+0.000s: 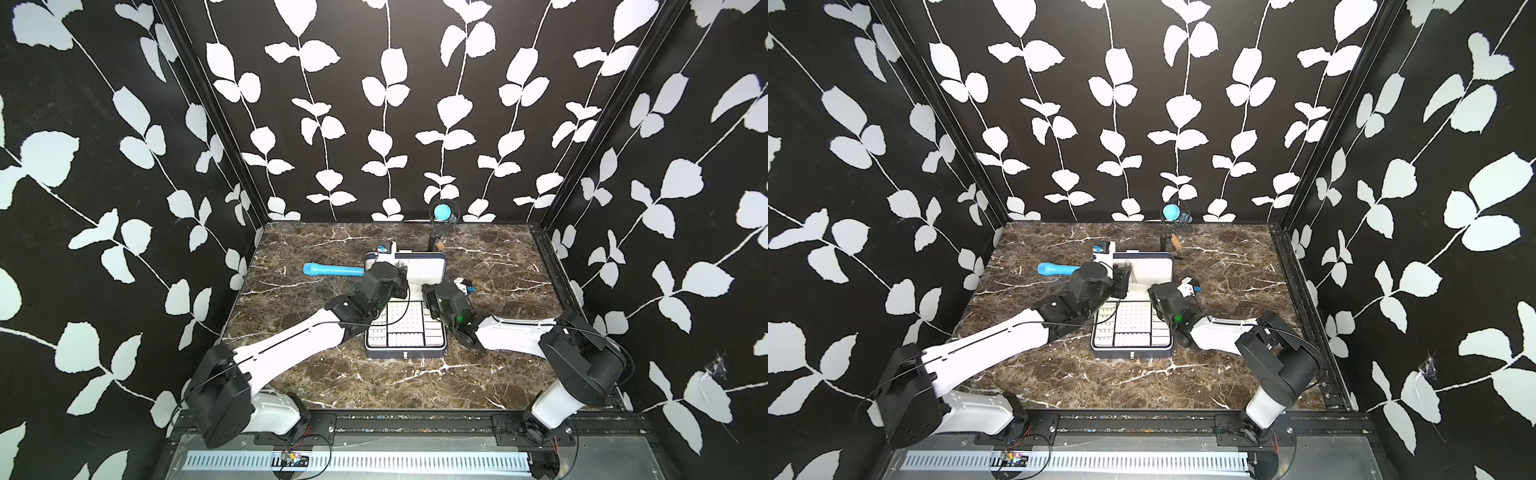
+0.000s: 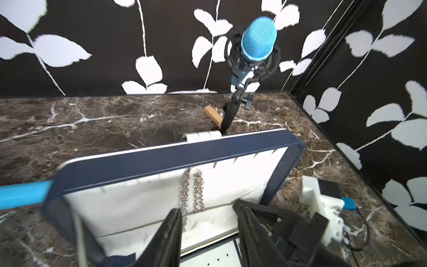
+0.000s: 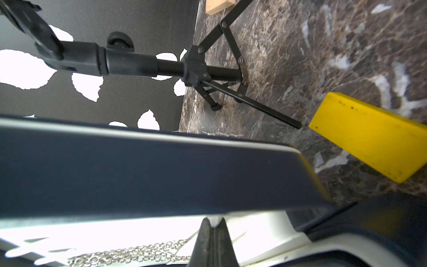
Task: Put jewelry chain into jewelry box
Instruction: Reset both arms
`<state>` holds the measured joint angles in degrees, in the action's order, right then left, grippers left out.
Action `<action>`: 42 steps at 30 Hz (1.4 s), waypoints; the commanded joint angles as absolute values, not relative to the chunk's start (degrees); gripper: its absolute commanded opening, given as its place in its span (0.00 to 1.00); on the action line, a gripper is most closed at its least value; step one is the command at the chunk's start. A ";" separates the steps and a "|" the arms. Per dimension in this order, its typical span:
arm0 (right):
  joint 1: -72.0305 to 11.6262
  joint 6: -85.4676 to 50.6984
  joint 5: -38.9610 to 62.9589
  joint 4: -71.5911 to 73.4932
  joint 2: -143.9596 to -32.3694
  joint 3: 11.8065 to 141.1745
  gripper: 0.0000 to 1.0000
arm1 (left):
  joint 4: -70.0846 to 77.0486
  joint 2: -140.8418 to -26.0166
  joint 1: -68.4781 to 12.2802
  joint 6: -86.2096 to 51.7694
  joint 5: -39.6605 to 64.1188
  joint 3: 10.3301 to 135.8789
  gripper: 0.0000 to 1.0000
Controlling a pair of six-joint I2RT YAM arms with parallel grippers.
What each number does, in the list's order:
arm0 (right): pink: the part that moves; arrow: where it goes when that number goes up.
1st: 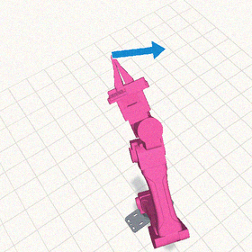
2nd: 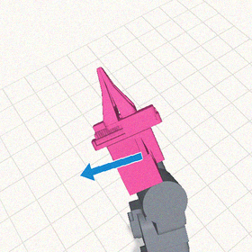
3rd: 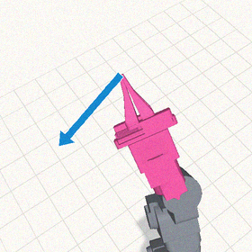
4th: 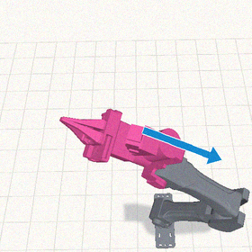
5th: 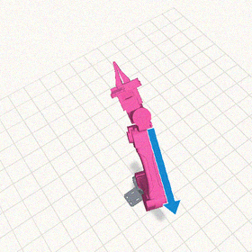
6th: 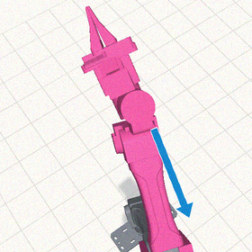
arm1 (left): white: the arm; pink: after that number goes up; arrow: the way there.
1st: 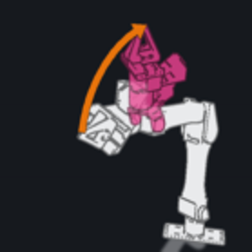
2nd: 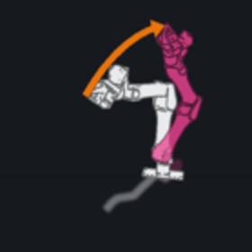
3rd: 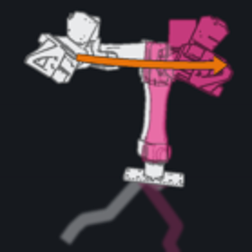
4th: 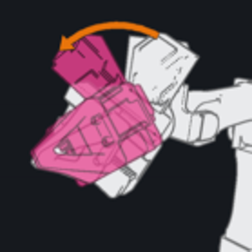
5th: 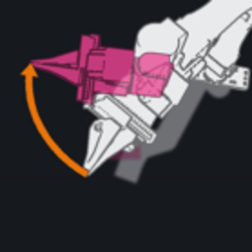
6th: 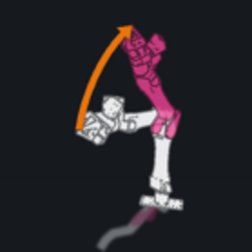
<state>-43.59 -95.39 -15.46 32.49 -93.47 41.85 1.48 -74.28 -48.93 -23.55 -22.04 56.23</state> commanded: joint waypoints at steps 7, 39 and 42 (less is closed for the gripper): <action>-44.47 -90.58 -15.50 33.05 -92.11 43.58 0.04 | -5.98 -62.95 -48.39 -22.03 -30.95 50.65 0.45; -42.12 -78.87 -8.18 22.74 -72.76 35.56 0.61 | -22.67 -47.71 -47.55 -31.60 -36.12 42.40 0.59; -42.42 -82.19 -7.06 30.12 -76.22 35.85 0.58 | -23.68 -46.97 -47.55 -33.55 -35.78 41.07 0.60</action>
